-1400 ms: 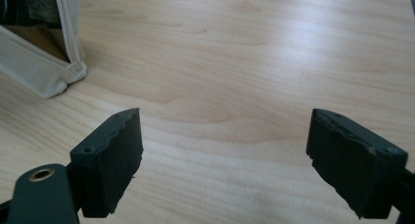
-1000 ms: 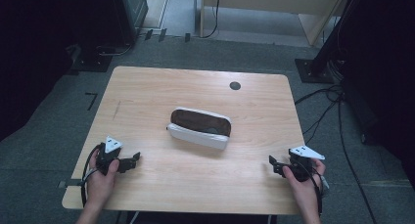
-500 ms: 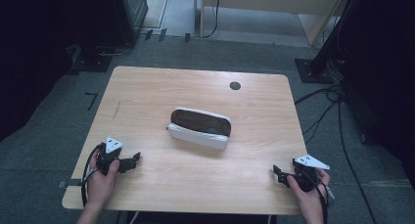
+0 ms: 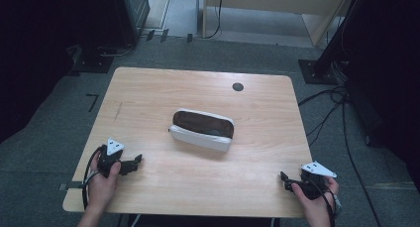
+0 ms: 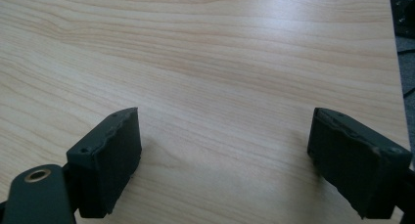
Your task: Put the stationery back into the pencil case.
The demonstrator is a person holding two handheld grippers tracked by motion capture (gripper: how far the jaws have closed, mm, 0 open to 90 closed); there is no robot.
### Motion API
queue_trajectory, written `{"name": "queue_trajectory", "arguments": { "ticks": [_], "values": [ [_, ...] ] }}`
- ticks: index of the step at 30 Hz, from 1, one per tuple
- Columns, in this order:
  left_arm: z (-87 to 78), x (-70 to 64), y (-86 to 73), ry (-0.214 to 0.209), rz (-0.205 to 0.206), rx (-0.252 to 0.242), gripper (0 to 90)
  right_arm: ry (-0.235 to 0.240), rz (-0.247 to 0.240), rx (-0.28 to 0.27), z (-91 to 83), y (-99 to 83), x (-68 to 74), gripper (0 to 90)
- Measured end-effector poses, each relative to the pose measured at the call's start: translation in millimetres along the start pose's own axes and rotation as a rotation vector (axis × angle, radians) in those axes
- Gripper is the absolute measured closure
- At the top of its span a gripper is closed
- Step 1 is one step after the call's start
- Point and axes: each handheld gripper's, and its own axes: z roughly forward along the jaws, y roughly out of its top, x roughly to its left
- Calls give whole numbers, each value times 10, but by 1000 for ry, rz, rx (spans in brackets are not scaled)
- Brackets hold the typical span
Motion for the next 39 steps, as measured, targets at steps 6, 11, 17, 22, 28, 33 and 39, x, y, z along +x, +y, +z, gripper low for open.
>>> {"name": "queue_trajectory", "arguments": {
  "ticks": [6, 11, 17, 22, 28, 33, 39],
  "values": [
    [0, 0, 0, 0, 0, -1, 145, 5, -9, -1, -35, -33, -40, 126],
    [1, -1, 0, 2, 2, 0, 145, -9, 3, -5, -46, -43, -55, 138],
    [1, -1, 0, 2, 3, 0, 144, -18, 14, -4, -40, -36, -68, 138],
    [3, -5, 0, 2, 1, -2, 144, -24, 19, -6, -23, -21, -66, 138],
    [3, -6, 0, 4, 2, -1, 143, -25, 18, -6, -23, -21, -66, 138],
    [3, -5, 0, 3, 2, -1, 143, -24, 19, -6, -23, -21, -66, 138],
    [14, 0, 8, 19, -9, 10, 101, -24, 19, -5, -23, -20, -65, 138]
  ]
}}
